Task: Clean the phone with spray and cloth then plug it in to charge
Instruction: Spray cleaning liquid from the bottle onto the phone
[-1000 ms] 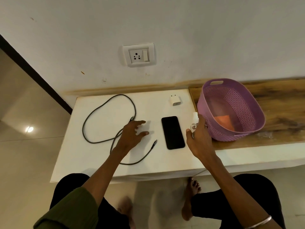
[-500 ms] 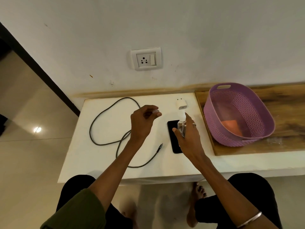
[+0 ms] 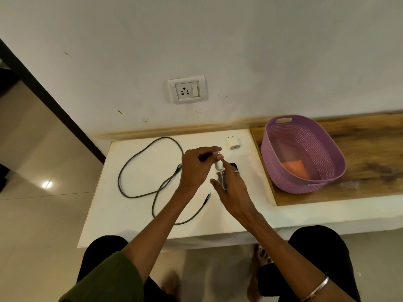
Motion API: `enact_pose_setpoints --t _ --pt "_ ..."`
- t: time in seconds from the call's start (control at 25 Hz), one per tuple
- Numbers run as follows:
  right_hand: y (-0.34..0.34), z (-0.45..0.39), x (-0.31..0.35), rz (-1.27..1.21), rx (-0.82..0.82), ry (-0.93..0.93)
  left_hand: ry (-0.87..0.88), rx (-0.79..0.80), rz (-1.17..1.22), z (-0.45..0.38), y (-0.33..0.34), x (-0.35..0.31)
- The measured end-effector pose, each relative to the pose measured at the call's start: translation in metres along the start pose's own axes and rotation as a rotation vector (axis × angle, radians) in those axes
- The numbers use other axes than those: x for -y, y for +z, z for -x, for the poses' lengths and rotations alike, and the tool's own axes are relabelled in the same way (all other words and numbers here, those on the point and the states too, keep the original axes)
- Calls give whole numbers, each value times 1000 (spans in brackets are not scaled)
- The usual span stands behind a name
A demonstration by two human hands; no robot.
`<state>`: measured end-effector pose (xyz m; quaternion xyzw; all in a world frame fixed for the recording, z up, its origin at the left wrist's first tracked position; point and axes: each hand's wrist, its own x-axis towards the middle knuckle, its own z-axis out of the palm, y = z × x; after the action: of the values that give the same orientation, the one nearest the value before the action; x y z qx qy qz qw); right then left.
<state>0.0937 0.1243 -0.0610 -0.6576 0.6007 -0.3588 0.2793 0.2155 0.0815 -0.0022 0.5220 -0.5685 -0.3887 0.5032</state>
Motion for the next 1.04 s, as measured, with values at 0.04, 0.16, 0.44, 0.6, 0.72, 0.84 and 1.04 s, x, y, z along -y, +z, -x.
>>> enact_pose_setpoints --t 0.04,0.16,0.44,0.6,0.72,0.84,1.04 --pt "-1 0 -1 13 -11 -15 2 22 -5 -1 -2 -2" --pt "-1 -1 -2 -2 -25 -15 -13 80 -9 -2 -3 -4" --pt "-3 3 9 -279 70 45 -122 159 -3 -4 -9 -2" --pt "-4 1 23 -413 142 115 -213 242 146 -4 -19 1" --pt "-10 0 30 -566 203 144 -260 337 263 -4 -26 1" --pt "-13 5 32 -742 280 123 -335 395 438 0 -33 2" --pt "2 11 31 -378 32 87 -190 168 229 14 -24 -2"
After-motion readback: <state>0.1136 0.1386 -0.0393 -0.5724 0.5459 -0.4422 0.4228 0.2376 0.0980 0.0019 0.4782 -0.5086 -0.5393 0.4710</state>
